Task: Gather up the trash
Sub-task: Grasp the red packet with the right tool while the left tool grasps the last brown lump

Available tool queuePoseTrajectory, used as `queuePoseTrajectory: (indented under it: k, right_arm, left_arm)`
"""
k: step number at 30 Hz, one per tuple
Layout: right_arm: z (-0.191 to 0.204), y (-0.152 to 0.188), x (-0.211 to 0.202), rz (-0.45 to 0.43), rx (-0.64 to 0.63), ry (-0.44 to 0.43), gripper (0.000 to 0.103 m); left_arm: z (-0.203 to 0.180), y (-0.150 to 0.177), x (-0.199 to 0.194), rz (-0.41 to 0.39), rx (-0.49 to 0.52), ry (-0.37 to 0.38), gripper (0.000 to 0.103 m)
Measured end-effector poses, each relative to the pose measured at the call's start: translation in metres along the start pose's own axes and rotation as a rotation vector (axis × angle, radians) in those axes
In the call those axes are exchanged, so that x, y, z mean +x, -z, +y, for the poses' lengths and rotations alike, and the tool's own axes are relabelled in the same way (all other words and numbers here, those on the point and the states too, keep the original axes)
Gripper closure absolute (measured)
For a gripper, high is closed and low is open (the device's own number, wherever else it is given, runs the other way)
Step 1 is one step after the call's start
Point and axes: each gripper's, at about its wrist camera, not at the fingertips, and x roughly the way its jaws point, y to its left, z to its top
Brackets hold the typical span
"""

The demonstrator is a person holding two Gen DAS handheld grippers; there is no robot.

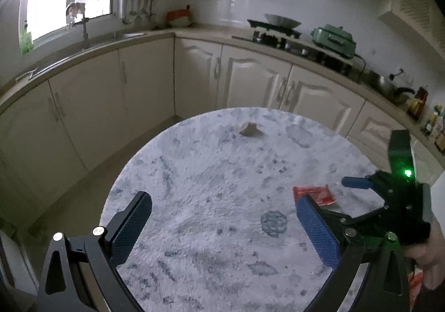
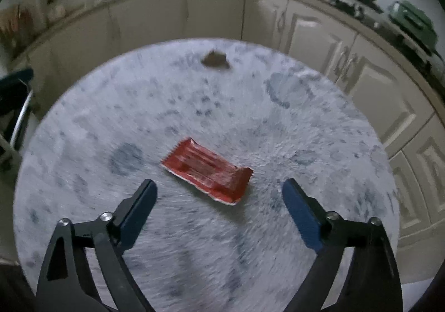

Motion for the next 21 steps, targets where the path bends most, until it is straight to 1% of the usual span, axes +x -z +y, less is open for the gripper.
queuePoseTrajectory:
  k: [2,3,5,8,10,11,12,15,18,20,21]
  right_arm:
    - [-0.005,-0.003,0.012,0.025,-0.025,-0.009,0.016]
    - [-0.007,-0.006,0.014,0.009,-0.025,-0.035,0.017]
    - [-0.008,-0.011,0.018,0.012,-0.042,-0.044,0.018]
    - [-0.007,-0.018,0.022,0.005,-0.042,-0.061,0.028]
    - [-0.006,-0.019,0.020,-0.005,-0.024,-0.054,0.042]
    - [-0.006,-0.019,0.020,-0.011,-0.011,-0.049,0.058]
    - [-0.007,-0.018,0.018,-0.018,0.012,-0.037,0.070]
    - [-0.006,-0.014,0.015,-0.034,0.068,-0.019,0.073]
    - [-0.012,-0.011,0.009,-0.037,0.147,-0.019,0.080]
    - [-0.013,-0.008,0.007,-0.041,0.162,-0.026,0.080]
    - [-0.014,-0.007,0.007,-0.042,0.176,-0.033,0.075]
  left_arm:
    - [-0.001,-0.003,0.011,0.011,0.000,-0.001,0.001]
    - [-0.002,-0.006,0.018,0.020,0.002,-0.001,0.001]
    - [-0.002,-0.007,0.028,0.029,0.003,-0.003,0.001]
    - [-0.005,-0.011,0.042,0.041,0.008,0.001,0.001]
    - [-0.007,-0.015,0.052,0.044,0.013,0.001,0.001]
    - [-0.008,-0.018,0.056,0.045,0.015,0.004,0.001]
    - [-0.009,-0.019,0.060,0.046,0.016,0.006,0.001]
    - [-0.013,-0.024,0.074,0.048,0.026,0.014,0.001]
    - [-0.019,-0.023,0.080,0.040,0.040,0.017,0.001]
    - [-0.023,-0.028,0.089,0.039,0.058,0.020,0.001]
    - [-0.024,-0.031,0.094,0.039,0.067,0.019,0.001]
